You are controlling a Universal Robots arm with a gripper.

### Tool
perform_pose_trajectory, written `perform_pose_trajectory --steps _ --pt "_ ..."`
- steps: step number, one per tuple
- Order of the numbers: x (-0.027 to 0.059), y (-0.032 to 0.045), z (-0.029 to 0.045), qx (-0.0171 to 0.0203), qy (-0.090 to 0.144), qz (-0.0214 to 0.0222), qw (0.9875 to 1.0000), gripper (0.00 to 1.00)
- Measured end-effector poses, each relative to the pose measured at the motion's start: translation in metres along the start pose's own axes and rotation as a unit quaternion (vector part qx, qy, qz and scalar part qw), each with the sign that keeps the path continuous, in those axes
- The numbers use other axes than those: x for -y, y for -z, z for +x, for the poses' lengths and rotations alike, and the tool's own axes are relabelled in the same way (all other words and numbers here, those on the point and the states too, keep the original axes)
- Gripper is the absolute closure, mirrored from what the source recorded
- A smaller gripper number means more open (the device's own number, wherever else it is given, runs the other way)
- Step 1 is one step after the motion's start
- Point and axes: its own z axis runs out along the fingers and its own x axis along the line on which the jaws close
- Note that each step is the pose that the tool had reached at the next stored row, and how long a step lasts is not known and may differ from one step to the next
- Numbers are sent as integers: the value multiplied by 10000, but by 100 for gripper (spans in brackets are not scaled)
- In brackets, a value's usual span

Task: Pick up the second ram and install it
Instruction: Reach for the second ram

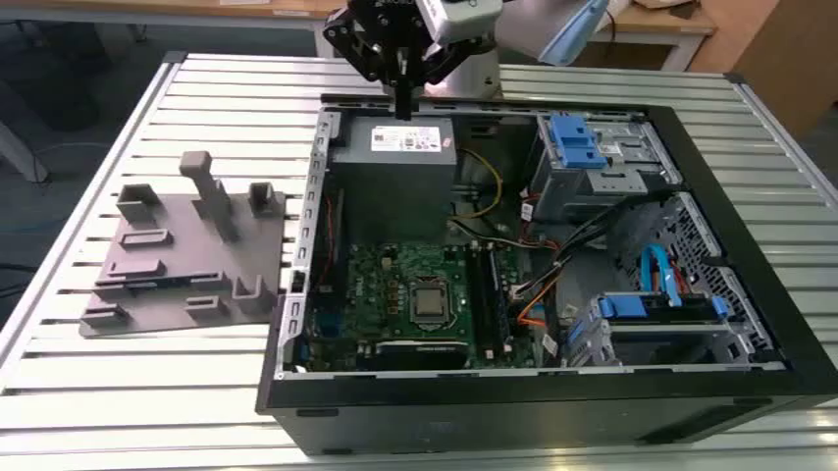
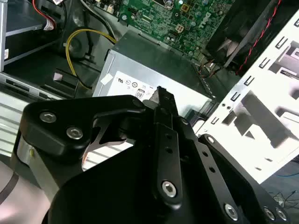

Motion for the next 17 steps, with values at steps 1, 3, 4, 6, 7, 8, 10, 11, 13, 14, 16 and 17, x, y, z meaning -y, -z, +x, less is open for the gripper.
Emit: perform_pose_trajectory --steps 1,3,4,6,7,8,10,11,13,14,16,17 --pt "0 0 0 0 0 0 10000 93" --pt "0 0 0 0 0 0 10000 93" --pt "0 0 0 0 0 0 10000 93" --pt "0 0 2 0 0 0 10000 93" --pt "0 0 4 0 0 1 10000 93" --pt "1 1 12 0 -1 1 10000 93" --pt "4 2 55 0 0 0 10000 93" --pt "7 3 91 1 1 0 10000 93" --pt "14 5 185 4 0 0 10000 93" --pt "17 7 229 6 1 0 10000 93" --pt "25 9 319 9 0 -1 10000 93" --pt "28 10 364 10 0 -1 10000 93"
